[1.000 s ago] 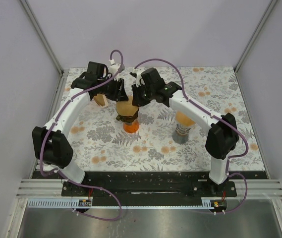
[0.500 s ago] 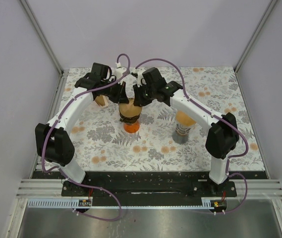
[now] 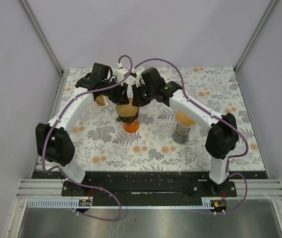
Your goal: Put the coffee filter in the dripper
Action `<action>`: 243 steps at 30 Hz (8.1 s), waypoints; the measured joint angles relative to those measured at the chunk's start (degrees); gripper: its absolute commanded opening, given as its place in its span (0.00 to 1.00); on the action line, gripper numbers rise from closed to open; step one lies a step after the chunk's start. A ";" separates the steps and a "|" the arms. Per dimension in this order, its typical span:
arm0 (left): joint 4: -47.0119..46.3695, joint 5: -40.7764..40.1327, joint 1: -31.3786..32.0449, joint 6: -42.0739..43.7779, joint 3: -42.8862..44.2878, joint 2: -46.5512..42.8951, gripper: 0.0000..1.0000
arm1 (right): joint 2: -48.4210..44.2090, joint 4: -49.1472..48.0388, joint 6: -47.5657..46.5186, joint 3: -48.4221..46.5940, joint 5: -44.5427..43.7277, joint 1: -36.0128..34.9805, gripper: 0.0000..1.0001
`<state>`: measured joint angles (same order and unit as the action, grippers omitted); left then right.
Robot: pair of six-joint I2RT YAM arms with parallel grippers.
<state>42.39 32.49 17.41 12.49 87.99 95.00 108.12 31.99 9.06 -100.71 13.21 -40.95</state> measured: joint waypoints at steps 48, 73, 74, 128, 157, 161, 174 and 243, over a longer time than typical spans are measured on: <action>10.23 6.29 -6.54 1.88 8.92 0.87 0.61 | -0.02 2.84 0.07 -1.31 -0.02 -0.15 0.51; 11.54 2.47 -6.64 0.74 5.18 -0.37 0.63 | -0.02 5.62 -4.81 -9.33 -3.30 -0.15 0.68; 11.50 2.49 -6.64 0.68 5.22 -0.72 0.64 | -0.02 5.62 -5.07 -10.21 -3.50 -0.15 0.67; -3.04 12.20 -20.11 -32.02 -9.51 -9.90 0.58 | 21.84 28.37 -16.13 -32.26 -5.99 -8.02 0.00; -4.83 9.70 -13.88 -31.85 -14.67 -11.15 0.28 | 21.94 28.72 -15.47 -32.89 -3.10 -7.74 0.17; -4.81 9.29 -13.88 -31.71 -14.67 -11.15 0.28 | 21.20 28.57 -15.34 -32.89 -3.23 -7.74 0.27; -4.52 8.85 -13.88 -30.27 -14.62 -11.50 0.42 | 16.26 26.62 -15.69 -33.11 -4.17 -7.74 0.30; -47.04 -29.31 -22.12 -21.51 -46.88 -21.07 0.99 | -36.79 -50.95 4.33 72.30 -19.87 51.89 0.99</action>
<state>-4.64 3.18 -4.71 -9.02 41.10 73.93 71.33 -18.96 13.39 -28.40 -6.66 10.94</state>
